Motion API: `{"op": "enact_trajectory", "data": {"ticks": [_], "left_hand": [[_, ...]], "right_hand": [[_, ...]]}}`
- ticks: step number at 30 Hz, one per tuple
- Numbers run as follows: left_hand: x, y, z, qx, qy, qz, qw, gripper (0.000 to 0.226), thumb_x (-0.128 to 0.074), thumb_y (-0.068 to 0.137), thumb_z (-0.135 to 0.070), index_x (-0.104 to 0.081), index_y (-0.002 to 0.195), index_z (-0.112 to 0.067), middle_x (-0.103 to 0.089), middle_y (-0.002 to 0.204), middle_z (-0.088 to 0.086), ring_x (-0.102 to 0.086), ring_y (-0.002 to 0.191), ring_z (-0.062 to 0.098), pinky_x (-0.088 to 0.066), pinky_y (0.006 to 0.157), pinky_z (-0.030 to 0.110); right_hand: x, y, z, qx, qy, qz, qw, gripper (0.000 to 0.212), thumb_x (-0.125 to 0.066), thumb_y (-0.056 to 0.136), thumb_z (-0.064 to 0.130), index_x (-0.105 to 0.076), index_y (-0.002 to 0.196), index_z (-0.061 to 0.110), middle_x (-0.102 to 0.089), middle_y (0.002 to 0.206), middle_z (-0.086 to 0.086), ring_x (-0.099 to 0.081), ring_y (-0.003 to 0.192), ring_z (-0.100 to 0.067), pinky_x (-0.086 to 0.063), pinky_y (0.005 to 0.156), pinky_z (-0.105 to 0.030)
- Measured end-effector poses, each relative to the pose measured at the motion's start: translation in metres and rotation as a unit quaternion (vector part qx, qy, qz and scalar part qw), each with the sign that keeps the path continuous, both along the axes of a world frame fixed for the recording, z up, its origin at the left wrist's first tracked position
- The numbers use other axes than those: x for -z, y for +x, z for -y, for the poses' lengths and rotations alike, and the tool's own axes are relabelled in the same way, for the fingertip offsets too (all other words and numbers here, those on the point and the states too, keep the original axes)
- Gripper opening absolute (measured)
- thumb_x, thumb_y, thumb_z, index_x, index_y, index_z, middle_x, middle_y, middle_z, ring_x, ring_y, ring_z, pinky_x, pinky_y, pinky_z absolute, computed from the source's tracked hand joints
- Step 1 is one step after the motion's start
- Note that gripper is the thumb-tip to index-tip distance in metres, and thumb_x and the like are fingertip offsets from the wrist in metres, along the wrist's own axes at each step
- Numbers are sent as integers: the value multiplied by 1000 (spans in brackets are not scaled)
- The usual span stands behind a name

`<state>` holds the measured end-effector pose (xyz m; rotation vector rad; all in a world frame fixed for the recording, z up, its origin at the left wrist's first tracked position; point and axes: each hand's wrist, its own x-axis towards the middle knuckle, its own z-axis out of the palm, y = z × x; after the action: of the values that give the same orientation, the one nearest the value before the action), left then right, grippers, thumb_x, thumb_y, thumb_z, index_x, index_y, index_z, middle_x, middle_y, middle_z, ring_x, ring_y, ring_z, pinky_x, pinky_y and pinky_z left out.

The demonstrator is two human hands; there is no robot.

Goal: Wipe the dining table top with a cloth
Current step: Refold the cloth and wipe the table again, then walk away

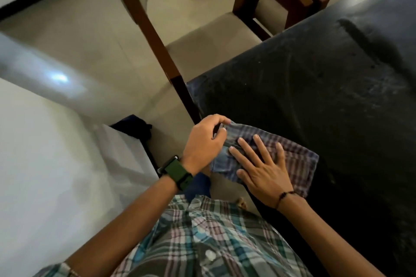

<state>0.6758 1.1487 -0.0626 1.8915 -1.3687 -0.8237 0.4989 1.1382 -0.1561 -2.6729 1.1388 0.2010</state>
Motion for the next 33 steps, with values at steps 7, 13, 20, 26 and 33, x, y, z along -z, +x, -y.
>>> {"op": "enact_trajectory", "data": {"ticks": [7, 13, 20, 26, 33], "left_hand": [[-1, 45, 22, -14, -11, -5, 1000, 19, -50, 88, -7, -60, 103, -11, -63, 108, 6, -59, 94, 19, -43, 80, 18], [-5, 67, 33, 0, -25, -4, 1000, 22, -50, 87, -4, -60, 105, -10, -62, 111, 6, -52, 99, 7, -33, 83, 1], [0, 95, 41, 15, -47, -32, 998, 20, -50, 88, -6, -60, 105, -11, -62, 111, 4, -53, 98, 6, -36, 83, 2], [9, 96, 64, 87, -44, -51, 994, 20, -48, 89, -8, -59, 106, -9, -61, 112, 5, -50, 99, 1, -33, 83, 0], [11, 90, 69, 142, -45, -47, 988, 27, -45, 88, -15, -56, 112, -9, -54, 123, 17, -54, 104, 27, -46, 90, 26]], "right_hand": [[-11, 128, 104, -39, 15, -27, 999, 57, -9, 93, 57, 11, 144, 43, 19, 155, 13, 25, 141, -22, 14, 106, -61], [-17, 203, 167, -3, 41, -36, 998, 50, -15, 99, 48, -5, 147, 42, 8, 157, 12, 16, 143, -22, 12, 108, -61], [-9, 107, 64, 20, 14, -52, 998, 56, -3, 94, 52, 0, 148, 37, -4, 158, 6, 5, 144, -22, 2, 109, -57], [-12, 64, 15, 80, 40, -70, 993, 52, -5, 98, 51, -8, 148, 38, -4, 158, 12, -10, 142, -22, -13, 104, -58], [-27, 166, 95, 64, 57, -105, 991, 63, -5, 87, 63, 14, 144, 44, 23, 154, 11, 31, 137, -26, 12, 105, -68]]}}
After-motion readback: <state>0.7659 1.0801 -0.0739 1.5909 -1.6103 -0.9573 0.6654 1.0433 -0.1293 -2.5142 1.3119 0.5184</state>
